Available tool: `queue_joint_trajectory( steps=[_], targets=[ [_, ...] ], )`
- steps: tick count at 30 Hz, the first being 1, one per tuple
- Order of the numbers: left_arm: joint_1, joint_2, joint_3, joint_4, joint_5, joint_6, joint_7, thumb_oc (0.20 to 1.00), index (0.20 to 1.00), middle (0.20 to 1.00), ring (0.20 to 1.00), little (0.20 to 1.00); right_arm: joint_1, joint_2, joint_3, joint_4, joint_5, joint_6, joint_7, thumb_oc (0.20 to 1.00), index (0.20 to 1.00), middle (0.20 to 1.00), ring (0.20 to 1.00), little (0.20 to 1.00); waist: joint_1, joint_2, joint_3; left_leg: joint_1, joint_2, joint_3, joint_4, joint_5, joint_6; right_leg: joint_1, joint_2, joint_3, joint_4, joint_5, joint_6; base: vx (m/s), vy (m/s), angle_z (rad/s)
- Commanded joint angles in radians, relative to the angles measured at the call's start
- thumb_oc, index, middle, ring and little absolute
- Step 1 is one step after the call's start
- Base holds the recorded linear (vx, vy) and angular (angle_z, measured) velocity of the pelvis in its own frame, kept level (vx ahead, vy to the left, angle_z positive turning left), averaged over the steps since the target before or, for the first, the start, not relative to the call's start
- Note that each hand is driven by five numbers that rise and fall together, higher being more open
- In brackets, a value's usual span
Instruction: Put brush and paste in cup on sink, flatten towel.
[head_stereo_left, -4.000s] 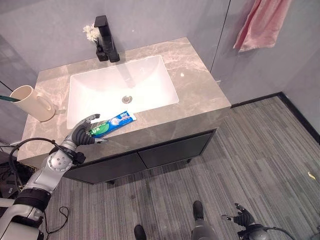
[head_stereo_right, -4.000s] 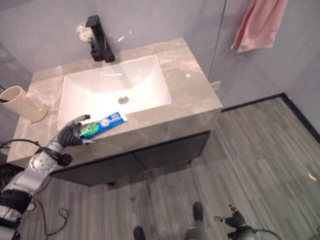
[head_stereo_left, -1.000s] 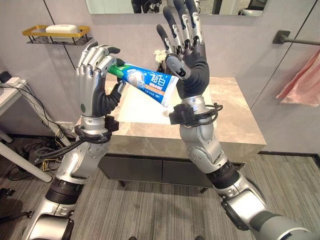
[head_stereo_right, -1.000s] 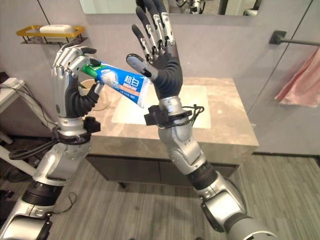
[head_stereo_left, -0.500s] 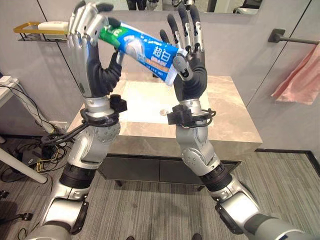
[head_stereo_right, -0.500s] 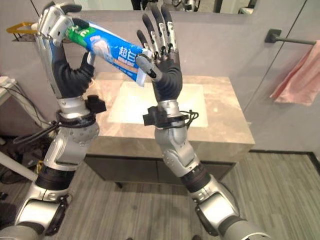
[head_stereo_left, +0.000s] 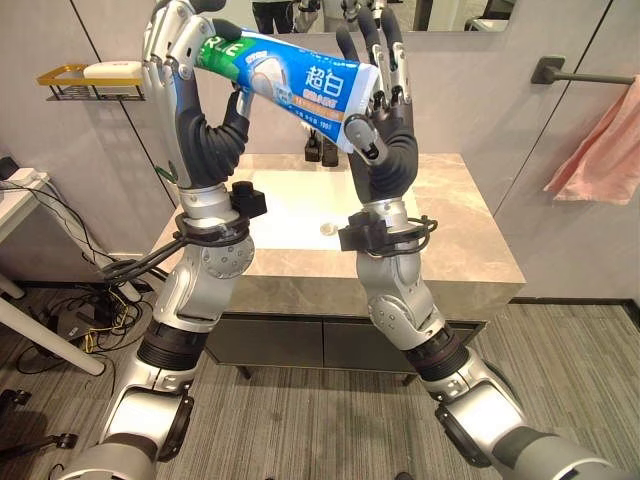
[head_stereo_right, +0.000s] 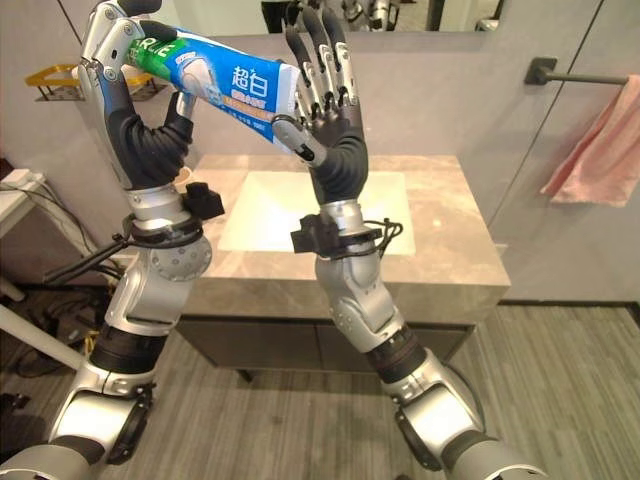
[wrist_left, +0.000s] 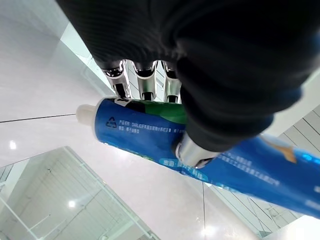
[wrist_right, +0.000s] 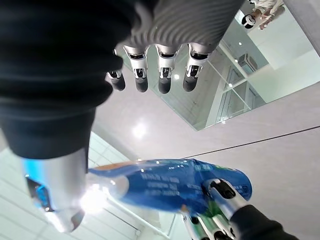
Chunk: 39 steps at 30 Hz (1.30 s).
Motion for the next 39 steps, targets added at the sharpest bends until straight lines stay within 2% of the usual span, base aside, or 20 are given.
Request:
queue_joint_trajectory(
  steps=[1, 9, 14, 23, 24, 25, 28, 39],
  targets=[
    [-0.177, 0.033, -0.028, 0.043, -0.049, -0.01, 0.032, 0.2, 0.2, 0.2, 0.2, 0.2, -0.099, 0.011, -0.017, 0.03, -0.064, -0.008, -0.001, 1.0, 1.0, 1.0, 1.0, 1.0, -0.005, -0.056, -0.026, -0.019, 0.014, -0.03, 0.004, -0.027, -0.019, 0.089, -0.098, -0.02, -0.001, -0.018, 0.046, 0.0, 0.0, 0.0],
    [-0.187, 0.037, -0.039, 0.055, -0.053, -0.027, -0.001, 0.2, 0.2, 0.2, 0.2, 0.2, -0.146, -0.045, 0.013, 0.07, -0.247, 0.041, -0.051, 1.0, 1.0, 1.0, 1.0, 1.0, -0.012, -0.056, -0.029, -0.015, 0.015, -0.027, 0.004, -0.029, -0.02, 0.089, -0.094, -0.016, -0.001, -0.021, 0.047, 0.0, 0.0, 0.0],
    [-0.166, 0.036, -0.044, 0.071, -0.07, -0.033, -0.021, 0.2, 0.2, 0.2, 0.2, 0.2, -0.158, -0.047, 0.009, 0.095, -0.265, 0.054, -0.059, 1.0, 1.0, 1.0, 1.0, 1.0, -0.011, -0.058, -0.027, -0.015, 0.014, -0.027, 0.004, -0.028, -0.018, 0.091, -0.093, -0.015, -0.001, -0.02, 0.046, 0.0, 0.0, 0.0],
    [-0.123, 0.048, -0.063, 0.067, -0.092, -0.067, -0.054, 0.2, 0.2, 0.2, 0.2, 0.2, -0.169, 0.007, -0.018, 0.117, -0.219, 0.03, -0.082, 1.0, 1.0, 1.0, 1.0, 1.0, -0.004, -0.059, -0.024, -0.013, 0.013, -0.027, 0.004, -0.03, -0.014, 0.09, -0.092, -0.012, -0.001, -0.02, 0.045, 0.0, 0.0, 0.0],
    [-0.115, 0.052, -0.062, 0.057, -0.096, -0.071, -0.058, 0.2, 0.2, 0.2, 0.2, 0.2, -0.171, 0.008, -0.021, 0.11, -0.223, 0.027, -0.094, 0.953, 0.953, 0.953, 0.953, 0.953, -0.002, -0.06, -0.025, -0.014, 0.013, -0.029, 0.004, -0.03, -0.014, 0.09, -0.092, -0.013, -0.001, -0.02, 0.045, 0.0, 0.0, 0.0],
    [-0.113, 0.053, -0.061, 0.054, -0.097, -0.07, -0.059, 0.2, 0.2, 0.2, 0.2, 0.2, -0.17, 0.009, -0.02, 0.108, -0.224, 0.028, -0.096, 1.0, 1.0, 1.0, 1.0, 1.0, -0.003, -0.06, -0.025, -0.014, 0.013, -0.029, 0.004, -0.03, -0.014, 0.09, -0.092, -0.013, -0.001, -0.02, 0.045, 0.0, 0.0, 0.0],
    [-0.095, 0.067, -0.064, 0.053, -0.105, -0.078, -0.065, 0.2, 0.2, 0.2, 0.2, 0.2, -0.175, 0.02, -0.043, 0.113, -0.232, 0.023, -0.126, 1.0, 1.0, 1.0, 1.0, 1.0, 0.003, -0.059, -0.025, -0.016, 0.011, -0.032, 0.004, -0.03, -0.013, 0.092, -0.093, -0.016, -0.001, -0.02, 0.045, 0.0, 0.0, 0.0],
    [-0.05, 0.102, -0.068, 0.041, -0.126, -0.098, -0.104, 0.2, 0.2, 0.2, 0.2, 0.2, -0.16, 0.044, -0.066, 0.087, -0.164, -0.001, -0.116, 1.0, 1.0, 1.0, 1.0, 1.0, 0.012, -0.059, -0.022, -0.015, 0.007, -0.033, 0.004, -0.032, -0.01, 0.095, -0.096, -0.019, -0.001, -0.019, 0.046, 0.0, 0.0, 0.0]
  ],
)
